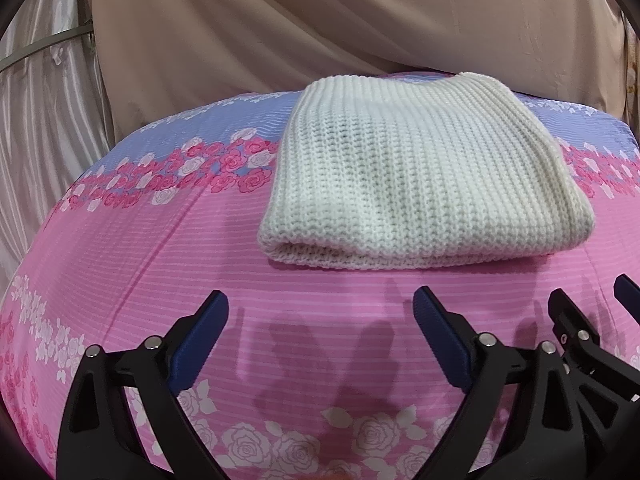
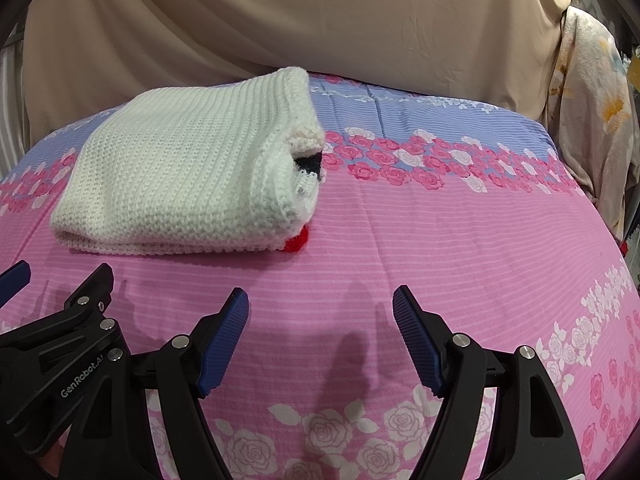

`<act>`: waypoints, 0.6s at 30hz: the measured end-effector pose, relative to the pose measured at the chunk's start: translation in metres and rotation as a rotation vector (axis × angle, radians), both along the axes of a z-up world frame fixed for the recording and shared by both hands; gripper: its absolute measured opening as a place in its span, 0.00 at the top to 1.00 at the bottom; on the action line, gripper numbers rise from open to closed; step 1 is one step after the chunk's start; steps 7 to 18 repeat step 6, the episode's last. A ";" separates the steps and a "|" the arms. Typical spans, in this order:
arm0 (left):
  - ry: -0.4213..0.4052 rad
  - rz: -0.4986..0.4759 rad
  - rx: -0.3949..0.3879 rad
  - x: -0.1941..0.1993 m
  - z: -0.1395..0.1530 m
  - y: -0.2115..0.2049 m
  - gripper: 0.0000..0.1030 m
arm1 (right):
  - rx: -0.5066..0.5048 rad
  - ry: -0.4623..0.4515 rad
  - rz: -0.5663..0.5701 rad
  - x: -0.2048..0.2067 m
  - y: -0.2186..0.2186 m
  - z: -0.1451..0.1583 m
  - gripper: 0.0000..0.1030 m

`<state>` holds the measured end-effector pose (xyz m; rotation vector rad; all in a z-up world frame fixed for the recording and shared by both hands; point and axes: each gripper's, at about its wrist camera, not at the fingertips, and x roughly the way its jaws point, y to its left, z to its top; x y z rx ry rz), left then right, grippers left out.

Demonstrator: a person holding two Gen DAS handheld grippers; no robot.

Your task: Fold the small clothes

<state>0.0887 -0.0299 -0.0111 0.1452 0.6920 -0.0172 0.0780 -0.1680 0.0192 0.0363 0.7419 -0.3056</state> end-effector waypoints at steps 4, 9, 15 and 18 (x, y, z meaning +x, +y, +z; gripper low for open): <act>-0.002 -0.001 0.001 0.000 0.000 0.000 0.14 | 0.000 -0.002 -0.006 -0.001 0.002 0.000 0.30; -0.001 -0.002 0.001 0.001 0.000 0.000 0.15 | -0.002 -0.001 -0.009 0.000 0.004 0.000 0.30; -0.001 -0.002 0.001 0.001 0.000 0.000 0.15 | -0.002 -0.001 -0.009 0.000 0.004 0.000 0.30; -0.001 -0.002 0.001 0.001 0.000 0.000 0.15 | -0.002 -0.001 -0.009 0.000 0.004 0.000 0.30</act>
